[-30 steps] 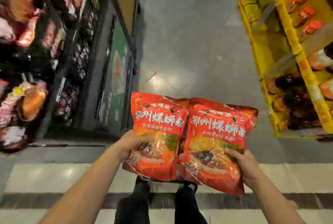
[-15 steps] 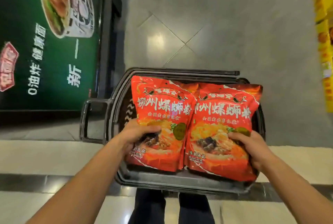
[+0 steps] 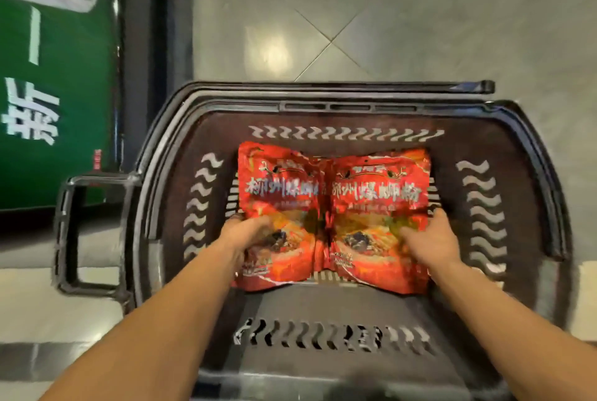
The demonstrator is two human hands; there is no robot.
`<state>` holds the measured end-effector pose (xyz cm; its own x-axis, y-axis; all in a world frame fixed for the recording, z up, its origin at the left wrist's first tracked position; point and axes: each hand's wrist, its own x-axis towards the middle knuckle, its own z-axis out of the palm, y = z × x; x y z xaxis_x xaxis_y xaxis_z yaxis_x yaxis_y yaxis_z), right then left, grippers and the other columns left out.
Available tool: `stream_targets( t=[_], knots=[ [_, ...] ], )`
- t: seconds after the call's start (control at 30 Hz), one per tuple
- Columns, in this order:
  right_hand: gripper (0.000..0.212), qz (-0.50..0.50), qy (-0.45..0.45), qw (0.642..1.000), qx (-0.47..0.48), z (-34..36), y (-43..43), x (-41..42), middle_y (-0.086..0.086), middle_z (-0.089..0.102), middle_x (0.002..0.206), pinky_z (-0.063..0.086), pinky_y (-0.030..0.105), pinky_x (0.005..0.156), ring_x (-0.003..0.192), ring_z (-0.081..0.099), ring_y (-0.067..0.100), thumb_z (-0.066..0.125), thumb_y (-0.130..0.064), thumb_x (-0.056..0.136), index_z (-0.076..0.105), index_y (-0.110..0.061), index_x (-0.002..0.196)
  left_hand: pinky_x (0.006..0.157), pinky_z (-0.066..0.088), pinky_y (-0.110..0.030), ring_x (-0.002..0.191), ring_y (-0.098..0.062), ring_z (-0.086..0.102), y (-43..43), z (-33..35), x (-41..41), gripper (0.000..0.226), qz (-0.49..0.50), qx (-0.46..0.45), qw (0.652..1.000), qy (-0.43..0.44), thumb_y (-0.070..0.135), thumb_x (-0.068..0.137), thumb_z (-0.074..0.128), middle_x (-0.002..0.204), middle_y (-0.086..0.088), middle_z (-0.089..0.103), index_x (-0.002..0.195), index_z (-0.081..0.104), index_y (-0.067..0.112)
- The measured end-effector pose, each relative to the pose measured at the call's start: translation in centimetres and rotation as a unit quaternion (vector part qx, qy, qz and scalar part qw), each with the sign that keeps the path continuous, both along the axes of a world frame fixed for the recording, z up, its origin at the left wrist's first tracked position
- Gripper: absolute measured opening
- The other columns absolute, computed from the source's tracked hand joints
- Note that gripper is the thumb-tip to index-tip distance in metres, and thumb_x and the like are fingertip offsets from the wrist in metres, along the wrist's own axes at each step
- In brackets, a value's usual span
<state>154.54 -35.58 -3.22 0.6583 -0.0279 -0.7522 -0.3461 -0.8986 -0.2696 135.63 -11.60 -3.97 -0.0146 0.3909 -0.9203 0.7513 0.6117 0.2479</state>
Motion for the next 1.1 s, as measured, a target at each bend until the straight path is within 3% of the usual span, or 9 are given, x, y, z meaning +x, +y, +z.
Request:
stream_targets(
  t=[0.13, 0.3, 0.47, 0.57, 0.67, 0.73, 0.9, 1.0, 1.1],
  knots=[
    [0.068, 0.207, -0.152, 0.966, -0.024, 1.1, -0.1, -2.5, 0.022, 0.049, 0.132, 0.042, 0.051, 0.106, 0.124, 0.047, 0.041, 0.077, -0.019, 0.075, 0.045, -0.003, 0.132, 0.095, 0.051, -0.043, 0.11, -0.042, 0.062, -2.0, -0.1, -0.3, 0.06, -0.153, 0.223, 0.957, 0.109, 0.03, 0.079, 0.076, 0.123, -0.023, 0.062, 0.126, 0.051, 0.003],
    [0.07, 0.44, -0.206, 0.872, -0.049, -0.4, 0.6, -4.9, 0.02, 0.051, 0.138, 0.036, 0.06, 0.11, 0.131, 0.043, 0.044, 0.049, -0.054, 0.08, 0.049, -0.018, 0.14, 0.114, 0.03, -0.058, 0.137, -0.042, 0.038, -6.7, 0.7, 0.6, 0.07, -0.5, 0.491, 0.713, -0.005, 0.03, 0.073, 0.078, 0.143, -0.025, 0.047, 0.136, 0.054, 0.015],
    [0.078, 0.42, -0.188, 0.882, -0.103, -4.1, 2.0, -4.2, 0.022, 0.029, 0.158, 0.025, 0.062, 0.111, 0.147, 0.021, 0.044, 0.042, -0.074, 0.08, 0.057, -0.02, 0.134, 0.116, 0.023, -0.06, 0.141, -0.04, 0.039, -4.5, -3.6, 0.9, 0.061, -0.522, 0.342, 0.776, 0.089, 0.058, 0.085, 0.065, 0.156, -0.025, 0.035, 0.131, 0.059, 0.019],
    [0.105, 0.4, -0.134, 0.9, -0.112, -6.0, 2.2, -3.9, 0.02, 0.016, 0.163, 0.024, 0.056, 0.115, 0.15, 0.015, 0.04, 0.013, -0.089, 0.075, 0.026, -0.023, 0.156, 0.121, 0.021, -0.052, 0.135, -0.034, 0.048, -3.7, -5.8, 0.8, 0.069, -0.506, 0.266, 0.818, 0.055, 0.063, 0.091, 0.052, 0.159, -0.02, 0.03, 0.146, 0.047, 0.021],
    [0.116, 0.383, -0.046, 0.916, -0.109, -6.5, 2.3, -3.7, 0.024, 0.051, 0.142, 0.033, 0.042, 0.11, 0.135, 0.045, 0.038, 0.002, -0.089, 0.074, 0.054, -0.009, 0.139, 0.117, 0.027, -0.039, 0.145, -0.034, 0.035, -3.7, -7.7, 0.3, 0.085, -0.476, 0.258, 0.841, -0.002, 0.067, 0.091, 0.046, 0.168, -0.007, -0.005, 0.159, 0.015, 0.028],
    [0.105, 0.381, -0.035, 0.919, -0.091, -7.2, 2.1, -3.8, 0.027, 0.057, 0.132, 0.033, 0.037, 0.108, 0.13, 0.049, 0.036, 0.011, -0.083, 0.079, 0.061, -0.005, 0.13, 0.116, 0.03, -0.038, 0.141, -0.038, 0.039, -3.9, -9.1, -0.2, 0.104, -0.474, 0.217, 0.853, 0.004, 0.088, 0.081, 0.025, 0.163, -0.023, 0.018, 0.159, 0.018, 0.02],
    [0.091, 0.402, -0.165, 0.898, -0.065, -8.8, 1.4, -4.0, 0.021, 0.024, 0.16, 0.022, 0.052, 0.117, 0.146, 0.022, 0.039, 0.032, -0.078, 0.084, 0.024, -0.024, 0.156, 0.121, 0.019, -0.052, 0.137, -0.039, 0.045, -4.6, -9.5, -0.3, 0.088, -0.53, 0.314, 0.785, 0.067, 0.076, 0.085, 0.019, 0.149, -0.029, 0.04, 0.151, 0.039, 0.022],
    [0.083, 0.445, -0.187, 0.873, -0.075, -8.5, 2.1, -5.0, 0.024, 0.05, 0.142, 0.03, 0.067, 0.107, 0.138, 0.036, 0.047, 0.032, -0.08, 0.081, 0.053, -0.027, 0.141, 0.097, 0.043, -0.053, 0.091, -0.039, 0.069, -5.9, -7.9, 0.8, 0.068, -0.588, 0.371, 0.717, 0.055, 0.069, 0.088, 0.032, 0.083, -0.017, 0.072, 0.092, 0.075, 0.017],
    [0.083, 0.469, -0.193, 0.859, -0.067, -9.3, 2.4, -5.7, 0.02, 0.036, 0.155, 0.023, 0.068, 0.109, 0.145, 0.026, 0.047, 0.034, -0.082, 0.079, 0.046, -0.034, 0.145, 0.108, 0.029, -0.058, 0.125, -0.041, 0.057, -6.4, -9.1, 1.1, 0.059, -0.608, 0.407, 0.681, 0.013, 0.07, 0.087, 0.041, 0.121, -0.018, 0.068, 0.123, 0.069, 0.032]
  ],
)
